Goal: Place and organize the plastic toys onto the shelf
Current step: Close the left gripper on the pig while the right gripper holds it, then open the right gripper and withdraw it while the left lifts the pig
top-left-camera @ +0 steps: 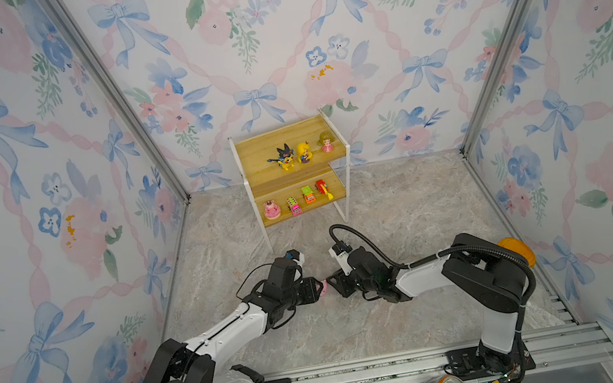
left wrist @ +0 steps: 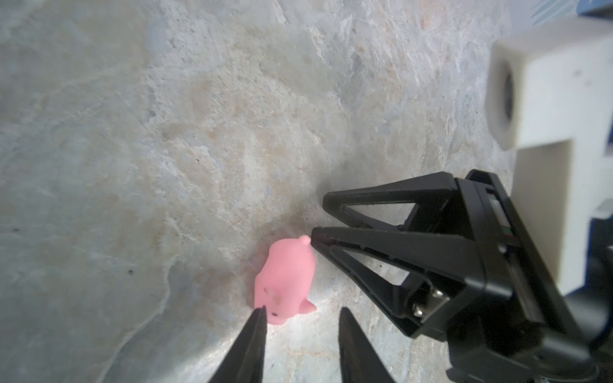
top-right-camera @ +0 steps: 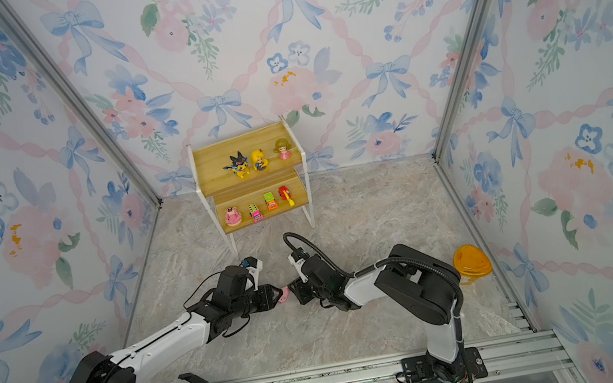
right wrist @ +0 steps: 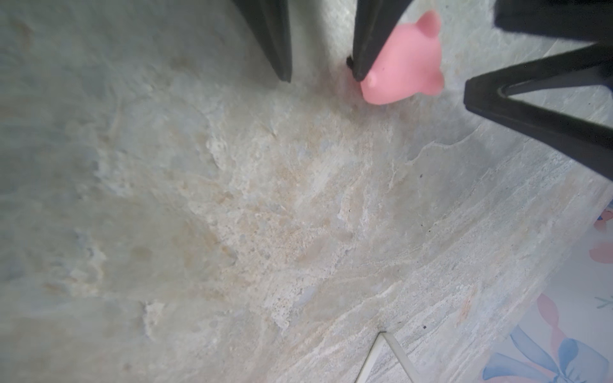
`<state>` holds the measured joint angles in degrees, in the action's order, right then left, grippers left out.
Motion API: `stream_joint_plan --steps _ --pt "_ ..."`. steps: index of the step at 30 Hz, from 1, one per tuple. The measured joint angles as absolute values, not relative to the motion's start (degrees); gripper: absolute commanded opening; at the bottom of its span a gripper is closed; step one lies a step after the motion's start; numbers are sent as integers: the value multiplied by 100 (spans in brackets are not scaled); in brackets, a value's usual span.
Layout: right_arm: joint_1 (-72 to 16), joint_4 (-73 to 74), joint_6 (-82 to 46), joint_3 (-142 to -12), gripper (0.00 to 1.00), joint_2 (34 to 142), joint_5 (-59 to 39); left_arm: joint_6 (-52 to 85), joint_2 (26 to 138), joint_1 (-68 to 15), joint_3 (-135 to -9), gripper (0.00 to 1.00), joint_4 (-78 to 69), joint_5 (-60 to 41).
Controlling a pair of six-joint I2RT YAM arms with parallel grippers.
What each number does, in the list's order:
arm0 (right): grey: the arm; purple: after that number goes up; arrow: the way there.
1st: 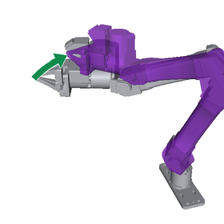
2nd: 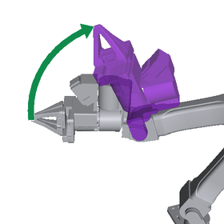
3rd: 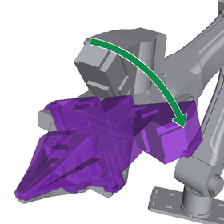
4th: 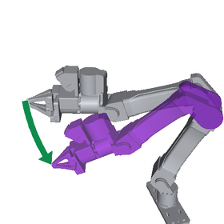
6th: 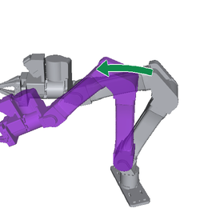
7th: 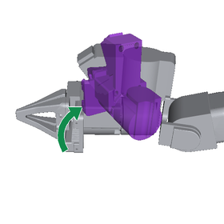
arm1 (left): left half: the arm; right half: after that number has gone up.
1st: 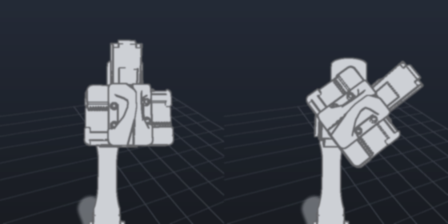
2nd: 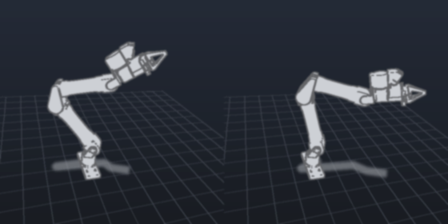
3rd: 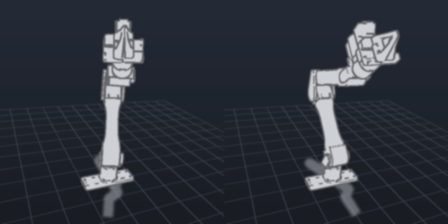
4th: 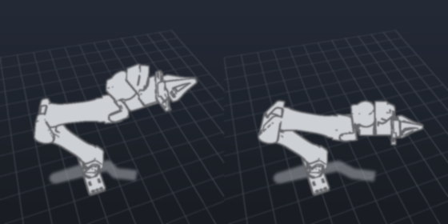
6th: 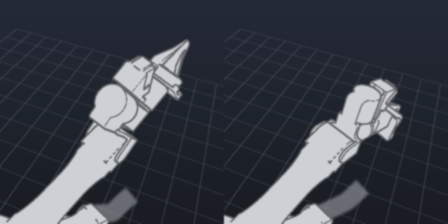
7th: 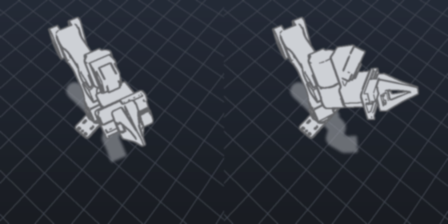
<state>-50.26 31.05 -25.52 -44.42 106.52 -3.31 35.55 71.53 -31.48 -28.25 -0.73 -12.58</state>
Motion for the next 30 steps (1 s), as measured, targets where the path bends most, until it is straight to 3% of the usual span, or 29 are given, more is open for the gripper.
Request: stream_joint_plan --steps 4,8,11,16,30 --pt "-4829 3203 -2528 -4362 40 10541 -375 3476 7142 -3282 -2827 80 -62 -908" --pt "-4644 3352 -2440 -3898 46 9933 -423 3234 7142 -3621 -2832 85 -54 -316" --pt "-4571 3485 -2370 -3557 48 9413 -436 3022 7225 -3756 -2851 81 -161 25" --pt "-4484 3767 -2305 -3052 49 8796 -434 2692 7647 -3920 -2943 63 -375 434" --pt "-4283 3782 -2145 -2606 50 7898 -436 2115 7911 -4082 -2882 61 -1011 633"
